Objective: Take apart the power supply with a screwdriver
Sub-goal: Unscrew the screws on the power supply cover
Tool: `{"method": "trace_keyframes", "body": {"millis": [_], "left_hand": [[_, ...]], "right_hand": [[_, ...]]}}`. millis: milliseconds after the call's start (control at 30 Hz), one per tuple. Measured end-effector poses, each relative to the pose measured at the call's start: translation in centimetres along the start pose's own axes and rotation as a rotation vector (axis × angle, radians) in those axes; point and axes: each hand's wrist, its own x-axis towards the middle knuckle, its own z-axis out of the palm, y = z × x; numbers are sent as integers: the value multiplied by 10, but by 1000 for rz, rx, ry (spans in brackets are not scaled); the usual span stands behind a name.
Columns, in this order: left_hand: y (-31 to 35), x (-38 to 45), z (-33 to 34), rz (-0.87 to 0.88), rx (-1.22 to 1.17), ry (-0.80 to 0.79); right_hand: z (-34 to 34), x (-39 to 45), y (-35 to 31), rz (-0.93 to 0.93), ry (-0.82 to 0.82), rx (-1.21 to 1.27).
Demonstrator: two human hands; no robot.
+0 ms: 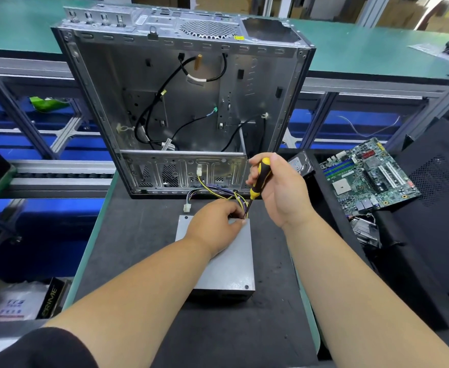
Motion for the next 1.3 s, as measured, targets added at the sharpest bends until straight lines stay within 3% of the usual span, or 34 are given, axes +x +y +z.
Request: {"method": "trace_keyframes", "body": {"millis": [767, 1300], "left_hand": [[-1, 1, 2, -19, -14, 8], [3, 1, 0, -73, -45, 6]], "right_hand": [[8, -1, 1, -25, -103, -16], [11, 6, -5, 47, 76, -123]]}}
